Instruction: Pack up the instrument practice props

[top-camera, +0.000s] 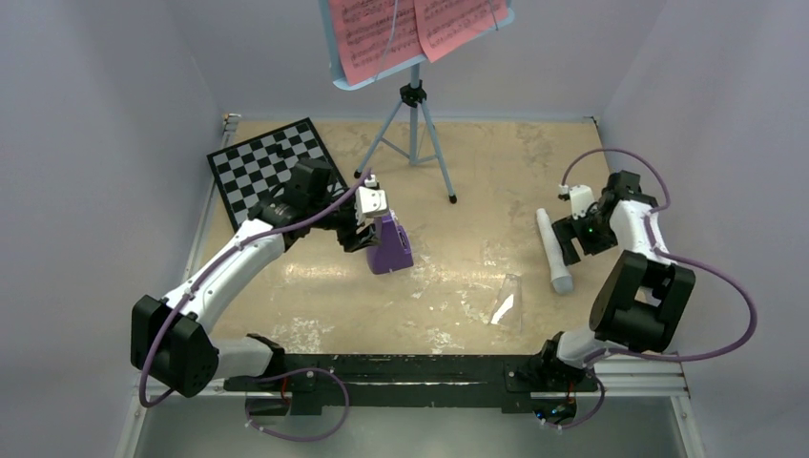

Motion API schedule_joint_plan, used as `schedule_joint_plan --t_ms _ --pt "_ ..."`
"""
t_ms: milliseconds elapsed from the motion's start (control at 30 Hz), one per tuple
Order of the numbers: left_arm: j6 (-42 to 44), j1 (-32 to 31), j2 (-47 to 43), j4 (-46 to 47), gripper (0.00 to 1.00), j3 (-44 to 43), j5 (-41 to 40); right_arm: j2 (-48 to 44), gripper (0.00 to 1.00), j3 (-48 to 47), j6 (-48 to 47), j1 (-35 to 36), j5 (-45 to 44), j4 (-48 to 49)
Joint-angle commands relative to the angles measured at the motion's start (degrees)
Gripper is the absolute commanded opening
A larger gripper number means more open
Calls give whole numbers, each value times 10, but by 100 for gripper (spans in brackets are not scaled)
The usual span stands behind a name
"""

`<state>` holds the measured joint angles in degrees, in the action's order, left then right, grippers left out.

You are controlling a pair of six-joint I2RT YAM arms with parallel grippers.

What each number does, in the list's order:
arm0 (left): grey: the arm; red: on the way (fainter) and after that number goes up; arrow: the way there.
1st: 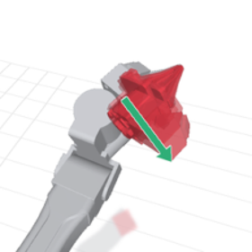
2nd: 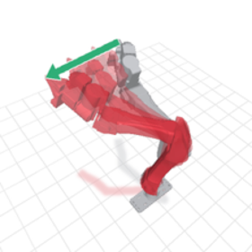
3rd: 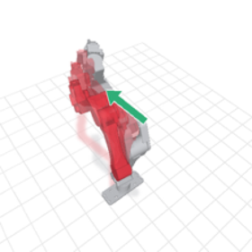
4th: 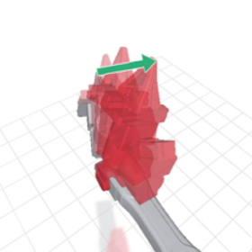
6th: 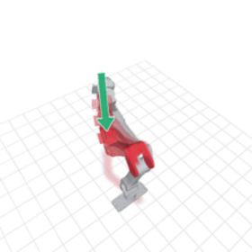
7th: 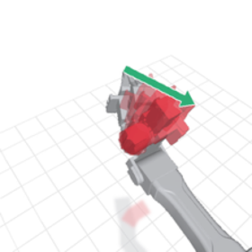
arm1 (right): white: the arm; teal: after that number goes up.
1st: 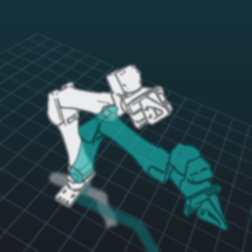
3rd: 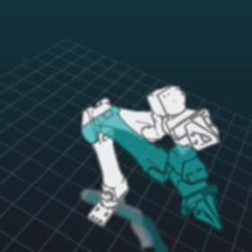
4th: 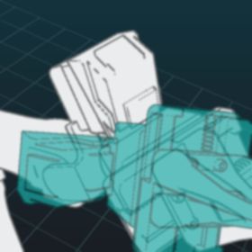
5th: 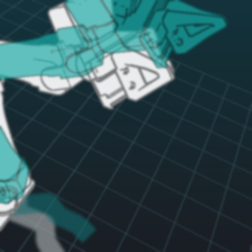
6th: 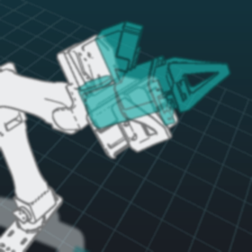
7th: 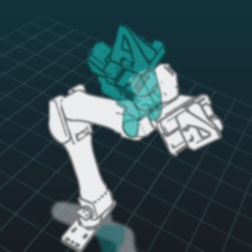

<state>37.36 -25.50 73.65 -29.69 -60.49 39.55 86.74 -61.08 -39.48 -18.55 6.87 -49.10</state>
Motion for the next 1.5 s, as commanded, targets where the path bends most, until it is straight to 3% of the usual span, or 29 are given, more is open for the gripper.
schedule_joint_plan --t_ms 0,300,433,667,833,1033,1300,1467 --pt "2 2 5 7 66 -28 11 34 86 -18 -136 -47 63 -35" --pt "39 -9 12 -68 66 -55 -1 85 91 78 -134 -52 59 118" --pt "45 -10 27 -79 66 -76 -10 93 92 78 -93 -52 65 151" --pt "25 -15 45 -78 66 -100 -17 147 93 76 -144 -53 54 174" --pt "29 -17 40 -79 66 -104 -17 115 93 68 -110 -54 65 142" --pt "33 -17 27 -38 66 -89 -8 35 93 38 -66 -55 75 29" --pt "29 -17 -14 17 67 -27 4 -22 92 -72 27 -47 108 -74" --pt "-11 -16 -37 60 67 8 -2 -22 92 -162 121 4 137 -69"
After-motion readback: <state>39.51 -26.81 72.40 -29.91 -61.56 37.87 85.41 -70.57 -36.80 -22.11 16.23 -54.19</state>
